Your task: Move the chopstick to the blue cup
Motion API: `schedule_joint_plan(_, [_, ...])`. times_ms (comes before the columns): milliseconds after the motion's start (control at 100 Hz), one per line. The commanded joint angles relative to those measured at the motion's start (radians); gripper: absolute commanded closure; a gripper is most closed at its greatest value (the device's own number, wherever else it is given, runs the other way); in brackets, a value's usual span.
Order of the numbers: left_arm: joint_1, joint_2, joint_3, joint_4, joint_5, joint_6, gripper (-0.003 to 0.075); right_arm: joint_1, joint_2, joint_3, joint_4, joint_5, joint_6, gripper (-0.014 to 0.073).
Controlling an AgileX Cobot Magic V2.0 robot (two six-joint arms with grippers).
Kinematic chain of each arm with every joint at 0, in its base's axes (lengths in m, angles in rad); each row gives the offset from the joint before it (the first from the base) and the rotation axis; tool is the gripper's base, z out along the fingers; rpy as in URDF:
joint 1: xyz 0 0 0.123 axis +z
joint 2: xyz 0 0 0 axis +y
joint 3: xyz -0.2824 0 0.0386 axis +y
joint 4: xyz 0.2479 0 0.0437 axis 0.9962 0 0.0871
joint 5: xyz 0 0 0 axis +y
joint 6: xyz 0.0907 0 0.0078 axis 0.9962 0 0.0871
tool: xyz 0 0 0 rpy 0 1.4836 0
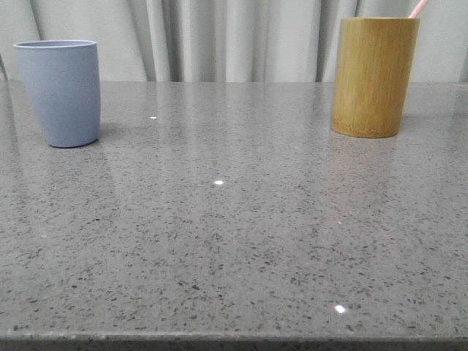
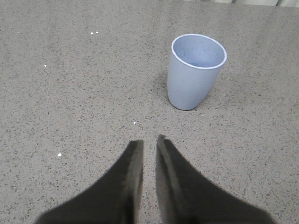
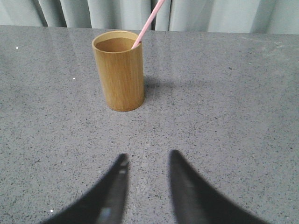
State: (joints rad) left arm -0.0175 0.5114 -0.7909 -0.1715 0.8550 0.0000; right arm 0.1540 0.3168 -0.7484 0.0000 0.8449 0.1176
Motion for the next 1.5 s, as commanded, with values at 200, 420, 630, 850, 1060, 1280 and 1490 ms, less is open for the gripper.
schedule_joint_plan(200, [0.0, 0.012, -0.034, -0.016, -0.054, 0.037, 0.0062, -0.005, 0.02, -0.032, 0.0, -0.081, -0.002, -0.0043])
schedule_joint_plan(420, [0.0, 0.012, -0.034, -0.023, -0.095, 0.044, 0.005, -0.005, 0.02, -0.032, 0.0, -0.081, -0.002, -0.004])
schedule_joint_plan(630, [0.0, 0.097, -0.092, -0.154, -0.112, 0.171, 0.0072, -0.005, 0.02, -0.032, 0.0, -0.093, -0.002, -0.004])
schedule_joint_plan(850, [-0.005, 0.319, -0.203, -0.176, -0.12, 0.173, 0.0072, -0.005, 0.02, -0.032, 0.0, -0.096, -0.002, -0.004])
schedule_joint_plan(1060, [-0.093, 0.539, -0.32, -0.17, -0.193, 0.227, 0.0072, -0.005, 0.02, -0.032, 0.0, -0.096, -0.002, -0.004])
schedule_joint_plan(1280, [-0.105, 0.749, -0.442, -0.159, -0.199, 0.227, 0.0072, -0.005, 0.02, -0.032, 0.0, -0.095, -0.002, -0.004])
schedule_joint_plan(1490, [-0.105, 0.892, -0.511, -0.141, -0.19, 0.227, 0.0072, -0.005, 0.02, -0.032, 0.0, -0.095, -0.002, -0.004])
